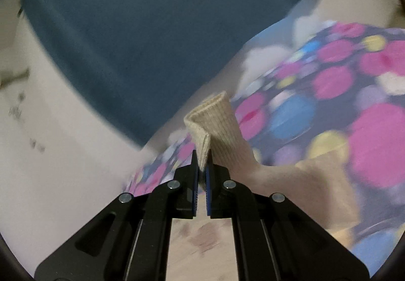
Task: Fold small clothes
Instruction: 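Fold the held sleeve across the sweater body and open the right gripper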
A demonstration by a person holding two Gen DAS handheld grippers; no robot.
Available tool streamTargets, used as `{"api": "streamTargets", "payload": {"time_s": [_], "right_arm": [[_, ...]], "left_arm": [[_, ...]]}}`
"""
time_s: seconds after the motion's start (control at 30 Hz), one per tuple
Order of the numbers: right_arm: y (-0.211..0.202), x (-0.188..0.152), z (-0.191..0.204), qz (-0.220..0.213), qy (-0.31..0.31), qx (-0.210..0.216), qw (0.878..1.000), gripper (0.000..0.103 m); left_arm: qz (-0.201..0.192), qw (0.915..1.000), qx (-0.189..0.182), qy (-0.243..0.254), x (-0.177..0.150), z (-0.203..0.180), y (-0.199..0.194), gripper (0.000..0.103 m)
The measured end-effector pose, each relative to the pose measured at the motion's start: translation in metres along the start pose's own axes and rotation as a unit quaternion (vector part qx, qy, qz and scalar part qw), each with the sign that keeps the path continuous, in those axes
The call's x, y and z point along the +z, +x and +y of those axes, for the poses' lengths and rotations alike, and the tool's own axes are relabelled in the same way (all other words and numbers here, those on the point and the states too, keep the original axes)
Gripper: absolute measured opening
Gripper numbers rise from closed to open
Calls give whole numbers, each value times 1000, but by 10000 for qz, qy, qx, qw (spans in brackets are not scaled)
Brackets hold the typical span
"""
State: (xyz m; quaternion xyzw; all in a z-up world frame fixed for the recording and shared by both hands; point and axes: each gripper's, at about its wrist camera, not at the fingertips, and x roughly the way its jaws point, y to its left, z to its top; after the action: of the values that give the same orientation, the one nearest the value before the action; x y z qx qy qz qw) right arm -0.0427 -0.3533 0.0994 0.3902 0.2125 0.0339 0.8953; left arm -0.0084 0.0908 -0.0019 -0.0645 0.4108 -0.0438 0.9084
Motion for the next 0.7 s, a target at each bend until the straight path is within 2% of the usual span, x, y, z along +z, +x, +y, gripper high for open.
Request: {"api": "streamTargets", "payload": {"time_s": [0.13,0.3,0.5,0.7], "right_arm": [[53,-56,41,708,-352,231,9966,4],[100,-129,69,1510,-811,102,9851,4],[137,-183,81,2269,-1301,-182,9650,4],[155,-213,72,2787,-1434,-358,9489,4]], "left_arm": [[-50,10000,74,-42,3,10,-4,99],[-45,9998,81,-180,4,19,-5,99],[-47,9998,53,-176,4,19,-4,99],[22,9999,36,-166,1,15,-1,99]]}}
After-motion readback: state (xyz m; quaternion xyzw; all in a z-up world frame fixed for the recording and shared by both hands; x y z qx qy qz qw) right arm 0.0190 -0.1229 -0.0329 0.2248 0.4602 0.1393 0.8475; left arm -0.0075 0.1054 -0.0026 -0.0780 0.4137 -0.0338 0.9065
